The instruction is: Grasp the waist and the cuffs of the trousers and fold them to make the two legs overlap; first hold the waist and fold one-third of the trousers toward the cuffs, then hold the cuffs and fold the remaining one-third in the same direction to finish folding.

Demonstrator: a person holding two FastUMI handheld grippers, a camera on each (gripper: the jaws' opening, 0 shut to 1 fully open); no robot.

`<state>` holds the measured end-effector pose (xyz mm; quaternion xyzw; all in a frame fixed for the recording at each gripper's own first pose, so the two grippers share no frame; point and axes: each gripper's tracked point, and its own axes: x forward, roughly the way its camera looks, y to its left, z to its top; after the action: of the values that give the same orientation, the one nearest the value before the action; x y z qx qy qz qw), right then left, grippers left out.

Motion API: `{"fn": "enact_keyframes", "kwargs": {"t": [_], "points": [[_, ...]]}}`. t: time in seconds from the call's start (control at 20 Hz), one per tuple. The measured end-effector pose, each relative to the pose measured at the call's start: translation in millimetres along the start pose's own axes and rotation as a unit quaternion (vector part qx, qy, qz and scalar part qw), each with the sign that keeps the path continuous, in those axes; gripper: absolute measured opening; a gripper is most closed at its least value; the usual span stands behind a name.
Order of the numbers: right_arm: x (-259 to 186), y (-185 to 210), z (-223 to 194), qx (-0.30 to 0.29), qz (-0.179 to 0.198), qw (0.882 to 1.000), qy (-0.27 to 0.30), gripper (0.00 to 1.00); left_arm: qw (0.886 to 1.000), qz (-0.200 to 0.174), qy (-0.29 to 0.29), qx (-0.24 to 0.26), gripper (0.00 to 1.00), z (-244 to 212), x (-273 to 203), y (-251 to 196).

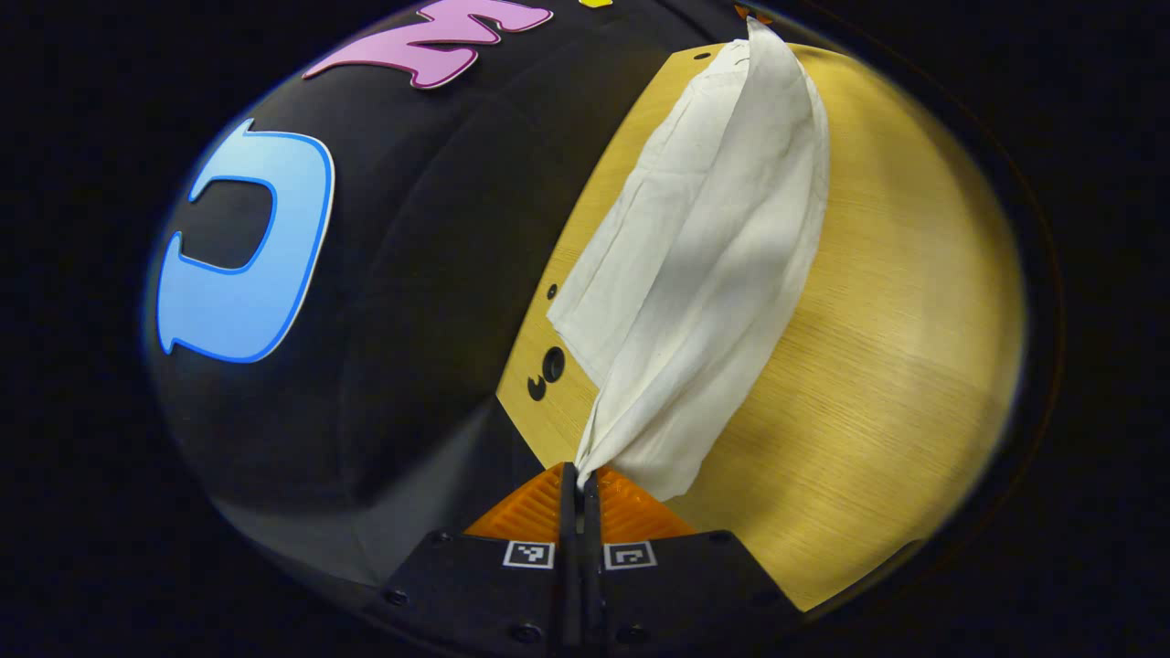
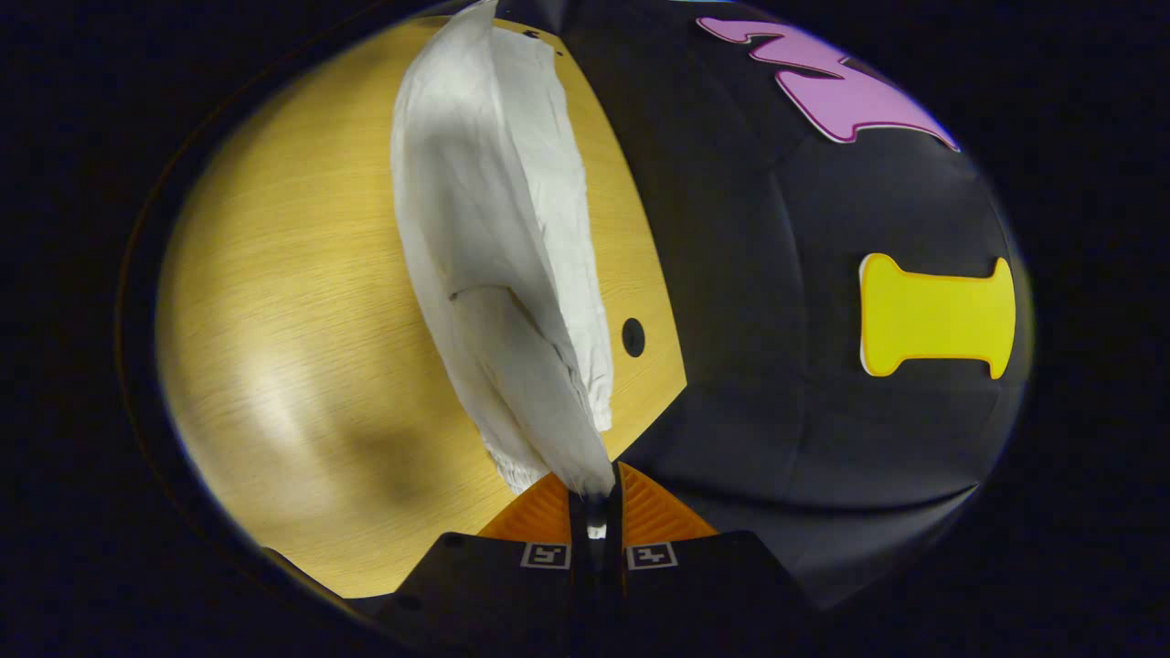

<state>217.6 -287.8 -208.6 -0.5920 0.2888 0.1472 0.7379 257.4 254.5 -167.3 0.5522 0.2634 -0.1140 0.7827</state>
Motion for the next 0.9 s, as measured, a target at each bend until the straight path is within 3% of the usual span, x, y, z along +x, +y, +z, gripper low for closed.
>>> {"fn": "enact_keyframes", "kwargs": {"t": [0.25, 0.4, 0.5, 0.6, 0.7, 0.9], "points": [[28, -62, 22, 0.018, -0.055, 0.998, 0.007, 0.07, 0.999, 0.025, -0.016, 0.013, 0.06, 25, 42, 50], [58, -82, 26, 0.064, -0.068, 0.995, 0.020, 0.07, 0.999, 0.016, -0.014, 0.046, 0.06, 36, 77, 55], [89, -88, 25, 0.096, -0.064, 0.993, 0.038, 0.07, 0.998, 0.001, -0.011, 0.061, 0.05, 40, 100, 47], [114, -81, 24, 0.110, -0.044, 0.991, 0.059, 0.07, 1.000, -0.007, -0.007, 0.021, 0.05, 52, 122, 44], [124, -75, 22, 0.099, -0.030, 0.992, 0.071, 0.07, 1.000, -0.011, 0.001, -0.006, 0.05, 57, 144, 40], [132, -66, 16, 0.079, -0.003, 0.993, 0.090, 0.13, 1.000, -0.019, 0.012, 0.000, 0.06, 61, 164, 24]]}}
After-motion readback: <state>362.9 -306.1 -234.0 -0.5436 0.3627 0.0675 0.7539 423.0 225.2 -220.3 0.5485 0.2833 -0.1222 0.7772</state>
